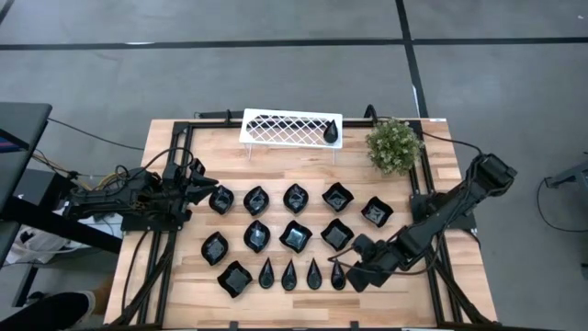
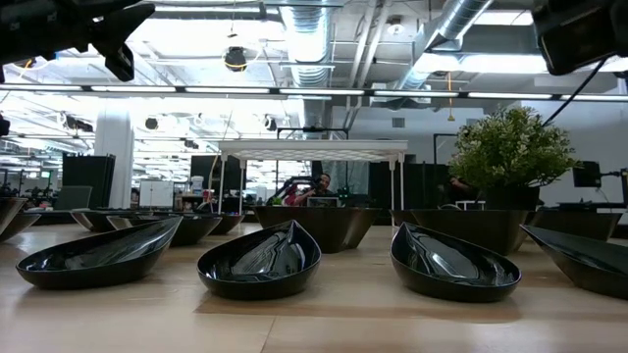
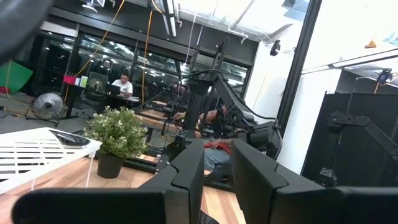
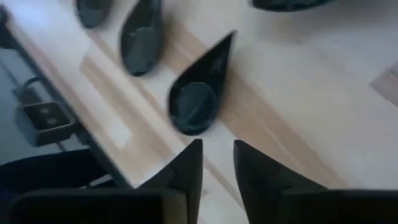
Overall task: Pick & Place Mini shaped plates
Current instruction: Stack the black drop shaped plate on top of the black drop shaped plate on the shelf
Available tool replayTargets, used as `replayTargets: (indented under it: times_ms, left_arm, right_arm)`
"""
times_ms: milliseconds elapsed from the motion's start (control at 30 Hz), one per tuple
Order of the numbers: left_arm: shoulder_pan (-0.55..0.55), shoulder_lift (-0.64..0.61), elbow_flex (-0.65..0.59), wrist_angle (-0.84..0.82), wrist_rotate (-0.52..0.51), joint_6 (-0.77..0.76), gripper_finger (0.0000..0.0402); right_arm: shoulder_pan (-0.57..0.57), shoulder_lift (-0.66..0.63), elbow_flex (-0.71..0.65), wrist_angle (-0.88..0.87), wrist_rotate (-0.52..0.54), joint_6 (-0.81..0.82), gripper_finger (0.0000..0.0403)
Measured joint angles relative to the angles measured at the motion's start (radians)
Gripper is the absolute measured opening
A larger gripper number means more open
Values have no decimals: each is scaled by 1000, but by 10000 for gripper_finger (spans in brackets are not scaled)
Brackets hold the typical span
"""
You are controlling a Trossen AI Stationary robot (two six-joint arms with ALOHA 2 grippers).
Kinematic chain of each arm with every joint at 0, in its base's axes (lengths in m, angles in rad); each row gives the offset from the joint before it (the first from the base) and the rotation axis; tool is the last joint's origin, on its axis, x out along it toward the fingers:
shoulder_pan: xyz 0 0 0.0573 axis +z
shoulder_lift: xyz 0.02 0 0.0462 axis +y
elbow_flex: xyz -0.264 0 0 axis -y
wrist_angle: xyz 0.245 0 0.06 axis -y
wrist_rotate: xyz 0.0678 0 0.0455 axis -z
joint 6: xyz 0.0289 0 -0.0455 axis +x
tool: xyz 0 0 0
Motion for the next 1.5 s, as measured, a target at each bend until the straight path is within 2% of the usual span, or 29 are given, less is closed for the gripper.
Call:
replayTargets:
  times_ms: [133, 733, 1000, 1500]
  left_arm:
    - [0, 0, 0, 0, 0, 0, 82]
    - [0, 0, 0, 0, 0, 0, 82]
    - [0, 0, 0, 0, 0, 7, 82]
    - [0, 0, 0, 0, 0, 8, 82]
  right_arm:
    - [1, 0, 0, 3, 2, -6, 102]
    - [-79, 4, 0, 2, 32, -167, 101]
    - [-90, 114, 9, 94, -2, -192, 101]
    - [-91, 226, 31, 78, 5, -191, 101]
